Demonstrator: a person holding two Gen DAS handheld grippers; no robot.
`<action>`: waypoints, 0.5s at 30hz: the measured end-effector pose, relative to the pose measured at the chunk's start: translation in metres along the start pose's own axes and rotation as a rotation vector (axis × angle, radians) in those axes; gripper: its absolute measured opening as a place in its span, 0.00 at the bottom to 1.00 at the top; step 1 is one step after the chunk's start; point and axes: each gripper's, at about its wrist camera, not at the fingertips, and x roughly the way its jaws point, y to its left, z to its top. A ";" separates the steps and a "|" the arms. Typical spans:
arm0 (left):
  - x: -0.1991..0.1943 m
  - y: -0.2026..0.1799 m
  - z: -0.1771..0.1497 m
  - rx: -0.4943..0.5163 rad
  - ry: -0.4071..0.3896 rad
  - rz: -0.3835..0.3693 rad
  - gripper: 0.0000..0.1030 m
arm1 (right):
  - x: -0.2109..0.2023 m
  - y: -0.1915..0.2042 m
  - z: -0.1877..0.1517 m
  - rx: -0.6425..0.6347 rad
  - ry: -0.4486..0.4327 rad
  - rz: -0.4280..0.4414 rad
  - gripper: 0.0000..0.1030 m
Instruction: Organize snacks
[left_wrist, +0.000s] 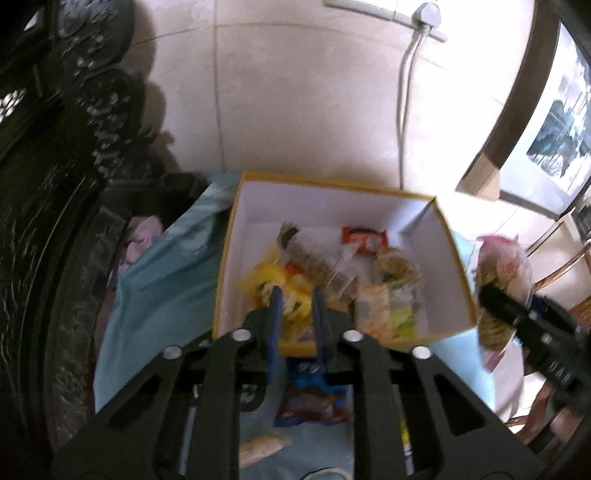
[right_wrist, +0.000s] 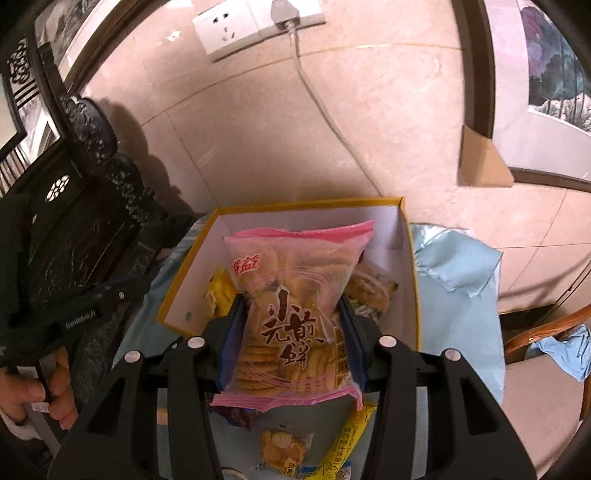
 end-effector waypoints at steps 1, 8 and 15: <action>0.003 0.005 -0.012 -0.009 0.016 0.011 0.57 | 0.002 0.000 -0.004 -0.001 0.010 0.008 0.48; 0.049 0.049 -0.125 -0.113 0.293 0.055 0.61 | -0.001 0.007 -0.040 -0.021 0.073 0.038 0.48; 0.039 0.067 -0.199 -0.041 0.405 0.030 0.61 | -0.024 0.008 -0.069 -0.013 0.104 0.055 0.48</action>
